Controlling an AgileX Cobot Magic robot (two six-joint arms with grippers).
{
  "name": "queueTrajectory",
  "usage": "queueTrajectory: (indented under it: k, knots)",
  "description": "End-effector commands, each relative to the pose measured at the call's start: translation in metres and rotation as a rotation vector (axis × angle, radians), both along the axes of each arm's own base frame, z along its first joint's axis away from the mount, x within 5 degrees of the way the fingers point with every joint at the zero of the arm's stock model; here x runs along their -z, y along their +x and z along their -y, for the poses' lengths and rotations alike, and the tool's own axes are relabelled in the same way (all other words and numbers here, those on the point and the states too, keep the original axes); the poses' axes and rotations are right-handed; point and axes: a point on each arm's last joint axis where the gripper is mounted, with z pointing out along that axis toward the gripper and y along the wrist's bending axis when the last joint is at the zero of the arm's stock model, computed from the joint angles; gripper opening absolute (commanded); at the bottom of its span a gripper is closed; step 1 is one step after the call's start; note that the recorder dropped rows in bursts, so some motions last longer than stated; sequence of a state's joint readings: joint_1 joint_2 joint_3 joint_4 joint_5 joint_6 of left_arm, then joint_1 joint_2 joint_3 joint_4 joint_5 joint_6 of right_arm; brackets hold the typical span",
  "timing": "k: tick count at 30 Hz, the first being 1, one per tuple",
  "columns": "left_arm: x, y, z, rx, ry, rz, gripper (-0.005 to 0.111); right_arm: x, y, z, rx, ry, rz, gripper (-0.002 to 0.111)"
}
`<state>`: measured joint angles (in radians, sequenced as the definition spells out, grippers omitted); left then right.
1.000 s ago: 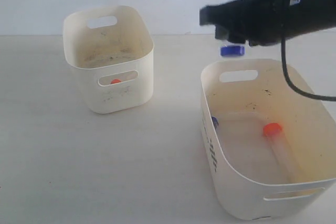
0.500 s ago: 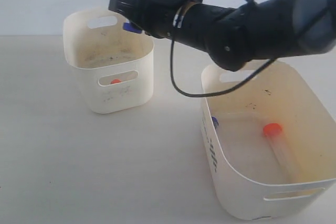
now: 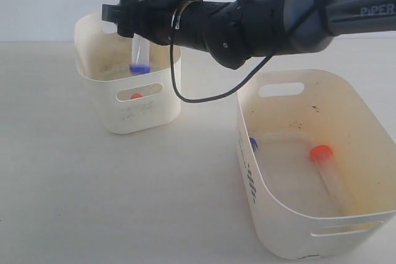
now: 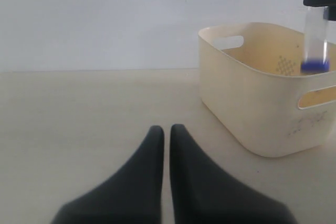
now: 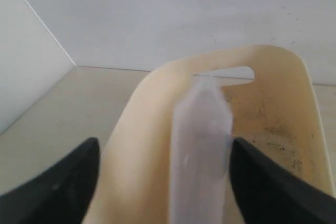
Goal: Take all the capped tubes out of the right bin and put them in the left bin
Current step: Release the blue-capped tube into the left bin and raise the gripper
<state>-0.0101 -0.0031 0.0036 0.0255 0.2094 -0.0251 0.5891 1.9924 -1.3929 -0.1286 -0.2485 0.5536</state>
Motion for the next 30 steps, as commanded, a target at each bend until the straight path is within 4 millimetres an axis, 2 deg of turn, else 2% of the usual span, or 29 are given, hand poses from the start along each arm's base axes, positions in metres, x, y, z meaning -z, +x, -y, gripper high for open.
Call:
queueTrajectory:
  k: [1, 3, 5, 8, 9, 12, 17, 21, 26, 30]
  knots:
    - [-0.002, 0.0, 0.0, -0.001, -0.016, 0.007, 0.004, -0.003, -0.001, 0.0, -0.01, -0.033, 0.008, 0.083]
    - [-0.002, 0.0, 0.0, -0.001, -0.016, 0.007, 0.004, -0.004, -0.001, 0.001, -0.004, -0.036, -0.006, 0.077]
    - [-0.002, 0.0, 0.0, -0.001, -0.016, 0.007, 0.004, -0.009, -0.003, 0.003, -0.001, -0.047, -0.016, 0.064]
    - [-0.002, 0.0, 0.0, -0.001, -0.016, 0.007, 0.004, -0.026, -0.011, 0.01, 0.009, -0.078, -0.039, 0.038]
    - [-0.002, 0.0, 0.0, -0.001, -0.016, 0.007, 0.004, -0.035, -0.014, 0.014, 0.009, -0.106, -0.04, 0.025]
    - [-0.002, 0.0, 0.0, -0.001, -0.016, 0.007, 0.004, -0.062, -0.03, 0.028, -0.014, -0.25, -0.019, 0.0]
    - [-0.002, 0.0, 0.0, -0.001, -0.016, 0.007, 0.004, -0.093, -0.055, 0.062, 0.025, -0.379, -0.144, 0.0]
    - [-0.002, 0.0, 0.0, -0.001, -0.016, 0.007, 0.004, -0.106, -0.074, 0.105, 0.109, -0.518, -0.329, 0.0]
    - [-0.002, 0.0, 0.0, -0.001, -0.016, 0.007, 0.004, -0.101, -0.091, 0.147, 0.167, -0.688, -0.597, 0.0]
    - [-0.002, 0.0, 0.0, -0.001, -0.016, 0.007, 0.004, -0.091, -0.101, 0.157, 0.17, -0.769, -0.742, 0.0]
